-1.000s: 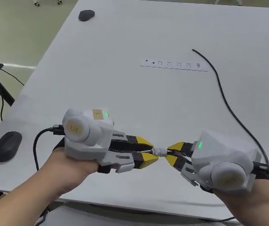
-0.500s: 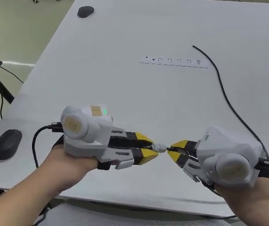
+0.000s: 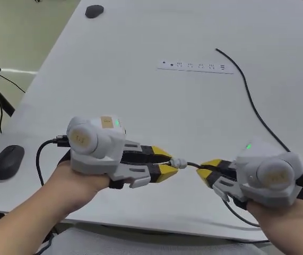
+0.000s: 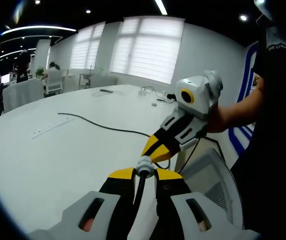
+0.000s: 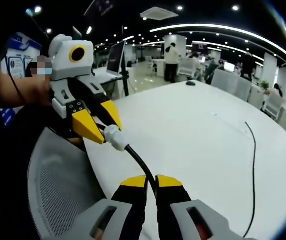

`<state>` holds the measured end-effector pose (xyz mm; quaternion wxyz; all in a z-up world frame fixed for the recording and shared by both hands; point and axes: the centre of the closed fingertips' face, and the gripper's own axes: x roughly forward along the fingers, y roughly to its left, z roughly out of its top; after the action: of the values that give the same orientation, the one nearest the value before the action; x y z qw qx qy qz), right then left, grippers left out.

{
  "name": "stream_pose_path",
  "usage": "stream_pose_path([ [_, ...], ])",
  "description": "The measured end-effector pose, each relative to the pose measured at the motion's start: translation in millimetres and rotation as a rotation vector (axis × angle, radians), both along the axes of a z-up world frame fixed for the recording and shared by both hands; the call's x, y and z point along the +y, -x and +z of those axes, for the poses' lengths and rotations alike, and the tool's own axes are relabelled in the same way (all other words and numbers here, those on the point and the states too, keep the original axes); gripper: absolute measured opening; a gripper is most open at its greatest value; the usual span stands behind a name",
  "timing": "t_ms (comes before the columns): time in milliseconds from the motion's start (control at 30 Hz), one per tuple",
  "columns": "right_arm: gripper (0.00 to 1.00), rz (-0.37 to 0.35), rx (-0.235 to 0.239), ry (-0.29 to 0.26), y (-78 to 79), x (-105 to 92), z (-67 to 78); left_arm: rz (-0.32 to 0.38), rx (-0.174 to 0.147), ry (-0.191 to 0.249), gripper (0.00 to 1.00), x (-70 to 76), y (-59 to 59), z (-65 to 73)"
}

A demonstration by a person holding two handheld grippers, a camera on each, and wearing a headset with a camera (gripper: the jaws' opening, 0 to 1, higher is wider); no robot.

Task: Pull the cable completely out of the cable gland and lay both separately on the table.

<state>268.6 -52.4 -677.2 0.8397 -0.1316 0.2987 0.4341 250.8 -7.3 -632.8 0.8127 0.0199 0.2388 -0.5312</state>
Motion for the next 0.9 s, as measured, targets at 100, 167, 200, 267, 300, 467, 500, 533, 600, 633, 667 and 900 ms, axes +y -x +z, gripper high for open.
stream_pose_path([
  [100, 0.01, -0.034, 0.022, -0.007, -1.4, -4.3, -5.2, 0.001, 0.0, 0.001, 0.15, 0.4, -0.2, 0.0],
  [167, 0.0, -0.064, 0.046, -0.014, -2.8, -8.7, -10.3, 0.0, 0.0, -0.001, 0.15, 0.8, 0.1, -0.4],
  [200, 0.0, -0.077, 0.054, -0.022, -3.7, -10.1, -11.6, 0.0, 0.0, -0.001, 0.15, 1.0, 0.1, -0.5],
  [267, 0.0, -0.11, 0.083, -0.035, -5.3, -14.1, -16.0, 0.002, 0.001, 0.0, 0.15, 1.7, -0.3, -0.6],
  [300, 0.0, -0.128, 0.095, -0.044, -7.0, -16.5, -18.4, 0.003, 0.001, 0.0, 0.15, 1.9, -0.4, -0.6],
  [467, 0.0, -0.179, 0.152, -0.061, -8.5, -25.1, -30.6, 0.006, 0.003, -0.001, 0.15, 2.6, -0.3, -1.6],
  [500, 0.0, -0.191, 0.161, -0.066, -8.7, -26.5, -32.3, 0.007, 0.001, 0.001, 0.15, 2.7, -0.6, -1.4],
  [533, 0.0, -0.206, 0.172, -0.075, -9.1, -28.1, -33.7, 0.009, 0.004, 0.002, 0.15, 3.0, -0.3, -1.4],
  [600, 0.0, -0.246, 0.209, -0.095, -9.5, -32.8, -39.1, 0.009, 0.002, 0.003, 0.15, 3.2, -0.2, -1.2],
  [633, 0.0, -0.26, 0.231, -0.106, -8.9, -33.8, -41.4, 0.011, 0.003, 0.006, 0.15, 3.3, -0.3, -1.1],
  [667, 0.0, -0.288, 0.255, -0.122, -9.8, -36.8, -44.1, 0.011, 0.003, 0.007, 0.15, 3.4, -0.4, -1.2],
  [900, 0.0, -0.394, 0.377, -0.151, -8.5, -53.4, -62.6, 0.01, 0.0, 0.02, 0.15, 1.1, -1.9, 1.4],
])
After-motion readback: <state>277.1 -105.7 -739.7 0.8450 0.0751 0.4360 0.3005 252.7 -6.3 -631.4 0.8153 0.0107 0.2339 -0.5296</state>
